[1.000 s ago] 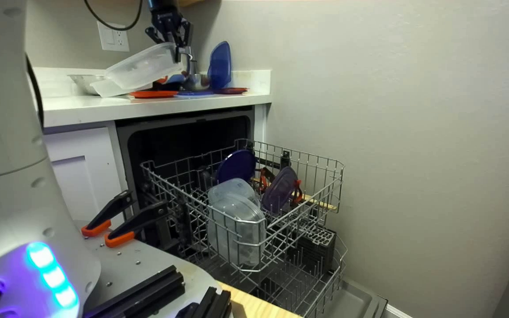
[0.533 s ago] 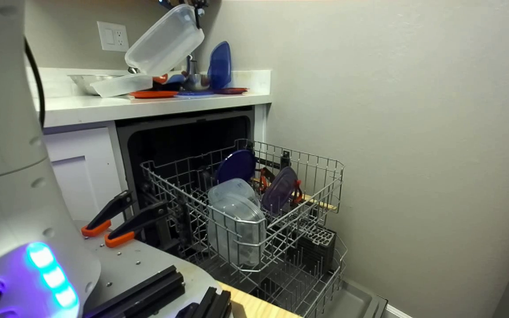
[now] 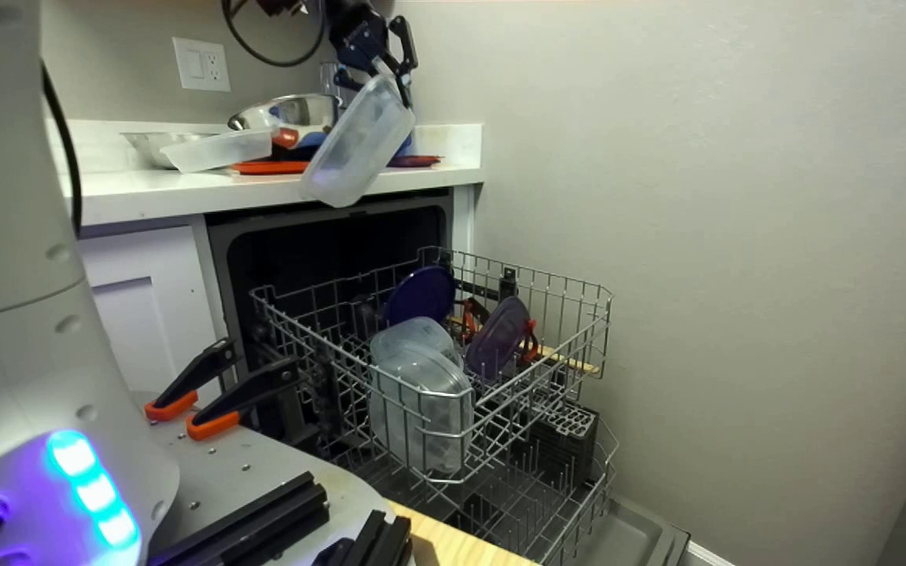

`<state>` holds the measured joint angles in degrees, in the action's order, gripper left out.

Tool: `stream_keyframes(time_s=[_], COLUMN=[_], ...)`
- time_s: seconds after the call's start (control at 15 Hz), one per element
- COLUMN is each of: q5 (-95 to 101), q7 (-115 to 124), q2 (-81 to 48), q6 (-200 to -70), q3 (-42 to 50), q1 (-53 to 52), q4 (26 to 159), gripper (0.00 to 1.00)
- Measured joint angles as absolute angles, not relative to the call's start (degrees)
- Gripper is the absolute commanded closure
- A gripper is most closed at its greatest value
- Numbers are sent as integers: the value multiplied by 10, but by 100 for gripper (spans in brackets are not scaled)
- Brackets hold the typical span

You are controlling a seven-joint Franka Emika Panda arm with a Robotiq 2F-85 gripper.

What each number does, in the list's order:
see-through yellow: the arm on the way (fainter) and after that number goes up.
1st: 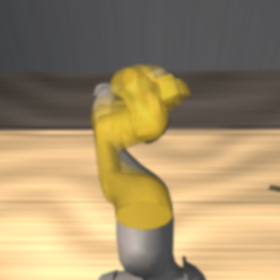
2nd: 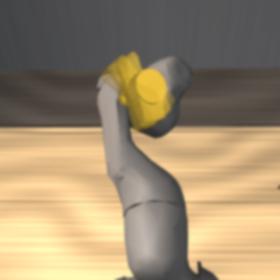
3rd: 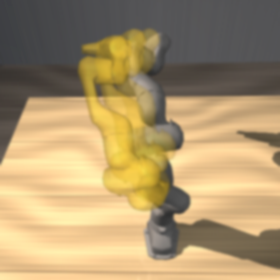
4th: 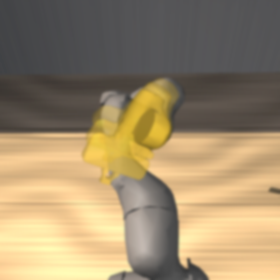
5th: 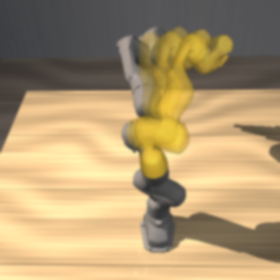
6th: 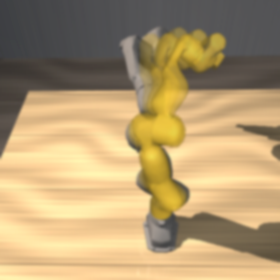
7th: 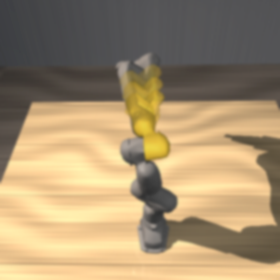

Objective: Put the bowl in the dishwasher

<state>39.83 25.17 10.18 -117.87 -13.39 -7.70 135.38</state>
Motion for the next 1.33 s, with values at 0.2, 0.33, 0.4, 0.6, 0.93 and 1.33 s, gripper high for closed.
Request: stream_keyframes(time_s=[0.2,0.33,0.4,0.6,0.93,1.33], q5=[507,572,595,637,708,806], q7=[357,425,450,507,595,691], q2=[50,20,7,-24,-62,-125], q6=[-1246,-1266,-1268,-1271,-1288,-1285], q3=[-131,-127,-125,-119,-111,-112], q1=[-70,-70,-71,-72,-82,-115], q4=[1381,1388,1388,1388,1388,1371], gripper=[96,96,96,96,96,96])
